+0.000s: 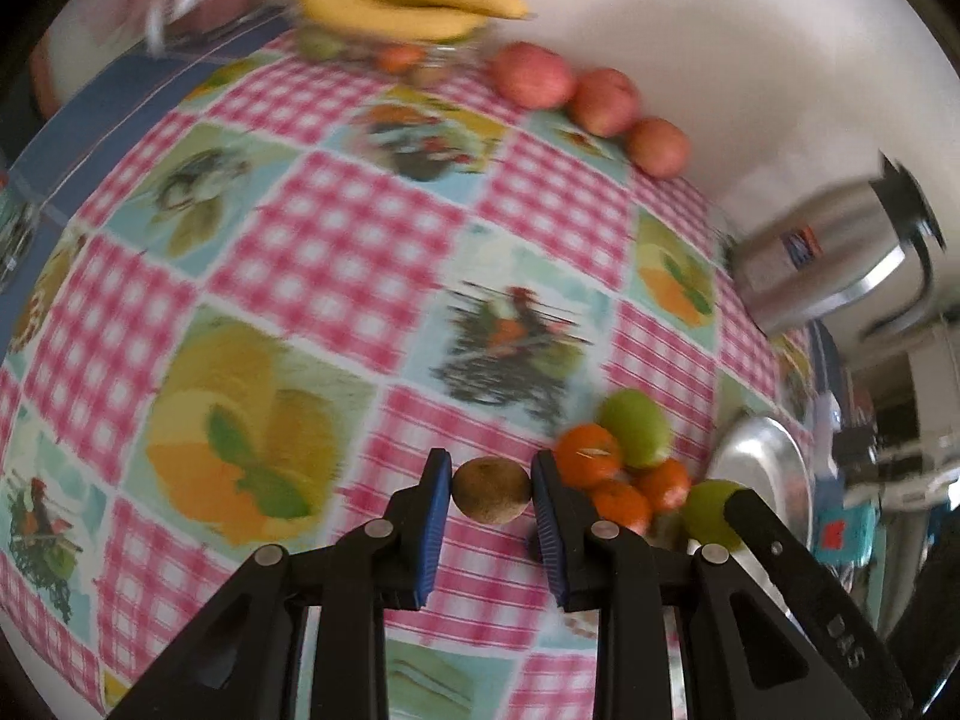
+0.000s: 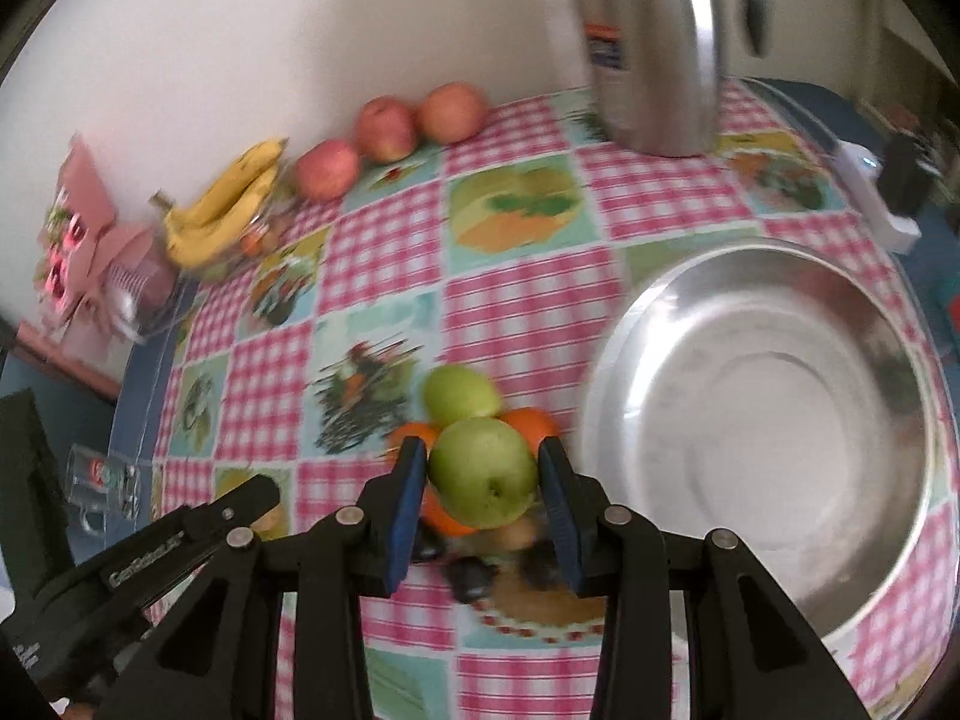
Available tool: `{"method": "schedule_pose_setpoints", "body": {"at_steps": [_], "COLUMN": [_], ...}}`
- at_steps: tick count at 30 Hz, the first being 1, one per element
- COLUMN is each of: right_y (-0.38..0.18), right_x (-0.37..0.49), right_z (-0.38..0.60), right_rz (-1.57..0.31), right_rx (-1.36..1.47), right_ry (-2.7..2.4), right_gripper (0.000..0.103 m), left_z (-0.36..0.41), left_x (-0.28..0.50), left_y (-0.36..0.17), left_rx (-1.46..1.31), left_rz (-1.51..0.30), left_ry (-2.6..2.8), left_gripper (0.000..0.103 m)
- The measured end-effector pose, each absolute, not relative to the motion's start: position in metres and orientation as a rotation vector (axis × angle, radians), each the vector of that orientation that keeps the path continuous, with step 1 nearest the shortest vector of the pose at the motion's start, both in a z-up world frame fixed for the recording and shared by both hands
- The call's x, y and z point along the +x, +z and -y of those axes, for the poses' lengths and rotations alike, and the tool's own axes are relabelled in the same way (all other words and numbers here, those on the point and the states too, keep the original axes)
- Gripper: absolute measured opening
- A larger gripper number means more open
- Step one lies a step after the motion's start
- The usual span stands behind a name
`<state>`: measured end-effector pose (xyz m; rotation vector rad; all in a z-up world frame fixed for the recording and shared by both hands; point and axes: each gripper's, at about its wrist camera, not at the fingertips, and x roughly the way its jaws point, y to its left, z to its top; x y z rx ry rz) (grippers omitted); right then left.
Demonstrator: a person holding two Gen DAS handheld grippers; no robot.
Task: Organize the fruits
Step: 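Carry the pear with the right tool over the steel plate while the left holds the kiwi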
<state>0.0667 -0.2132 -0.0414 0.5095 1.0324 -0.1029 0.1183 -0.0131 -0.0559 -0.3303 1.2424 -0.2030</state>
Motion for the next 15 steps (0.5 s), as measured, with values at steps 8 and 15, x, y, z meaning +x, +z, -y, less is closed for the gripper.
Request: {"method": "schedule_pose_setpoints", "body": {"at_steps": [8, 15], "right_y": [-0.045, -0.054], "right_x": [0.045, 0.044], "right_z": [0.265, 0.264], "right_rz": [-1.002, -1.029], "right_rx": [0.581, 0.61], "right_ry": [-0.202, -0.169], "right_gripper": [0.032, 0.032], "left_z": [0.081, 0.072], "left_x": [0.106, 0.108], "left_y": [-0.053, -0.064], "left_rx": [-0.224, -0.244], "left_rz": [-1.241, -1.273], "left_ry": [-0.363, -0.319], "left_gripper": [0.029, 0.029]}}
